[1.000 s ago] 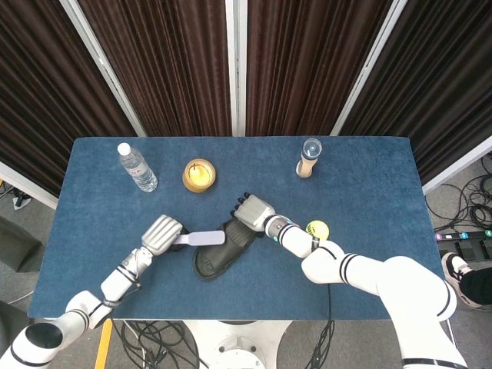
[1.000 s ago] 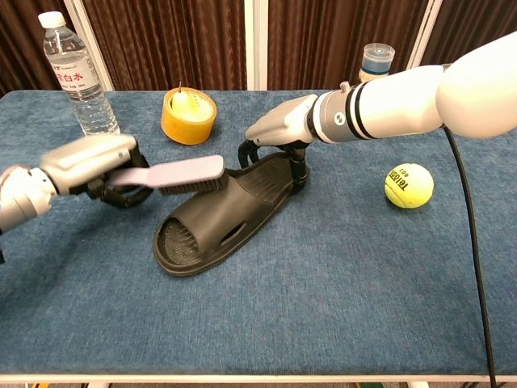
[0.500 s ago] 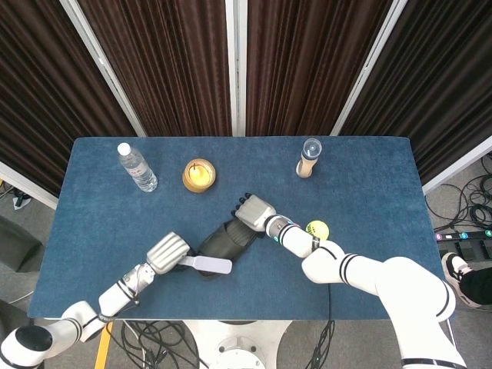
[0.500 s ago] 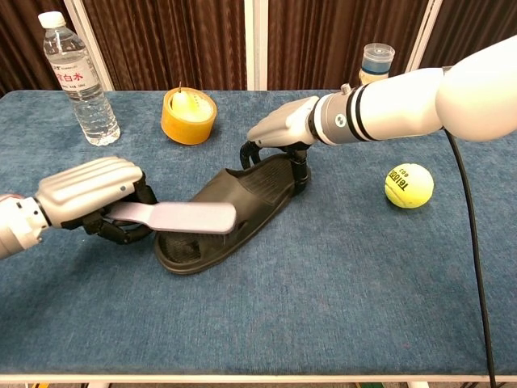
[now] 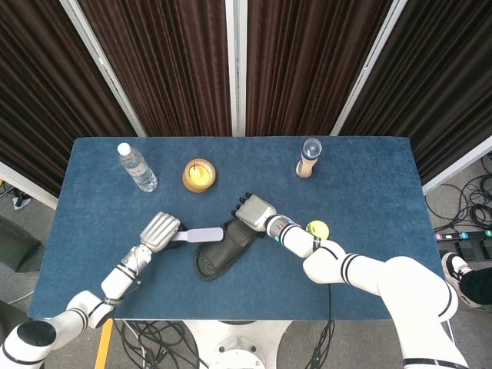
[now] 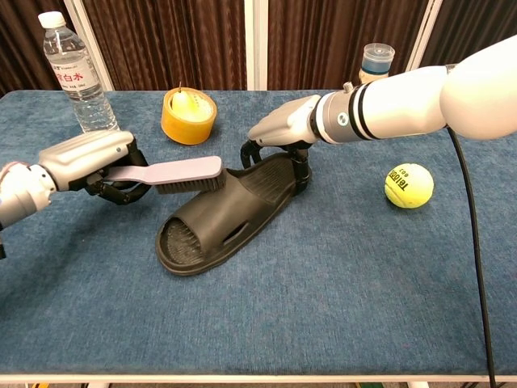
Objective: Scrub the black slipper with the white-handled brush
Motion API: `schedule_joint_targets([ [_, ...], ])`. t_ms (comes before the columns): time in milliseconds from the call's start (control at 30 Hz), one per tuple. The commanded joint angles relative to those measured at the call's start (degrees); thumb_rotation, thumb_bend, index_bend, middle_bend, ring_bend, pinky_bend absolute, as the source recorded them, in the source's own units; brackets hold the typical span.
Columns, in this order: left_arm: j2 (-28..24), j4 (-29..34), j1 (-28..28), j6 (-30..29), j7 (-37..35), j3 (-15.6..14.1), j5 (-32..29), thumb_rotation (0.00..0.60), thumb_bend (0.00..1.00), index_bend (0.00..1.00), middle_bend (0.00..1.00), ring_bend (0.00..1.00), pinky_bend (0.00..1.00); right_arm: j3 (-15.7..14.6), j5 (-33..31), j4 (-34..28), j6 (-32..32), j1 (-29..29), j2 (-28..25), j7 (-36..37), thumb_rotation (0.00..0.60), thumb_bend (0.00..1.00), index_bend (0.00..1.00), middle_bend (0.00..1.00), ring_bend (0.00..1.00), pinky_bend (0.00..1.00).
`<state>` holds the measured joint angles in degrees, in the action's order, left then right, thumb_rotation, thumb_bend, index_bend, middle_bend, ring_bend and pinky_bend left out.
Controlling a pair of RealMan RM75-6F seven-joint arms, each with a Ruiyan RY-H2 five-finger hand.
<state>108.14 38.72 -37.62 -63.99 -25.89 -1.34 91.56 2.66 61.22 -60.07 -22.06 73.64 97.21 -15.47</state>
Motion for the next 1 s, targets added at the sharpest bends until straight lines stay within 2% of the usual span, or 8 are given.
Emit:
schedule_joint_targets([
  [33,0.72,-0.94,0.17,-0.55,0.24,-1.42,1.06,0.6,0.54,1.0,1.0,1.0,1.0,0.0,-0.06,0.13,0.1,0.06,0.03,-0.05,0.6,0.22,0.4,0.32,0.12,0.14],
  [400,-3.77,8.46,2.51,-5.17,5.98,-6.8,6.34,0.6,0.54,1.0,1.0,1.0,1.0,-0.27,-0.72,0.14,0.03,0.08,-0.12,-0.49,0.6,0.22,0.38,0.31,0.12,0.13],
  [500,-5.58,12.28,3.27,-6.56,8.03,-7.07,6.72,0.6,0.53,1.0,1.0,1.0,1.0,-0.38,-1.33,-0.29,0.07,0.01,-0.48,-0.62,0.6,0.21,0.29,0.26,0.08,0.1],
  [533,-6.26,13.57,3.66,-7.22,8.77,-6.95,6.64,0.6,0.54,1.0,1.0,1.0,1.0,-0.51,-1.65,-0.55,0.18,-0.01,-0.7,-0.72,0.6,0.17,0.22,0.22,0.05,0.08],
  [600,-7.11,15.22,4.36,-8.15,9.53,-6.33,5.99,0.6,0.53,1.0,1.0,1.0,1.0,-0.78,-2.18,-0.96,0.27,0.0,-1.03,-1.0,0.6,0.09,0.07,0.11,0.0,0.02],
  [667,-7.98,16.69,5.16,-8.74,9.67,-4.92,4.29,0.6,0.53,1.0,1.0,1.0,1.0,-0.92,-2.95,-1.86,0.23,0.08,-1.67,-1.26,0.6,0.02,0.0,0.02,0.0,0.0],
  [833,-8.39,16.21,6.53,-5.5,10.63,-0.48,-2.8,0.6,0.53,1.0,1.0,1.0,1.0,-1.12,-3.56,-7.75,-4.08,-0.96,-6.57,-2.81,0.6,0.0,0.0,0.0,0.0,0.0],
  [1000,-6.69,12.17,6.72,-1.14,14.77,2.33,-7.84,0.6,0.53,1.0,1.0,0.95,0.99,-0.58,-3.4,-17.73,-11.23,-4.42,-16.06,-2.89,0.6,0.0,0.0,0.0,0.0,0.0],
])
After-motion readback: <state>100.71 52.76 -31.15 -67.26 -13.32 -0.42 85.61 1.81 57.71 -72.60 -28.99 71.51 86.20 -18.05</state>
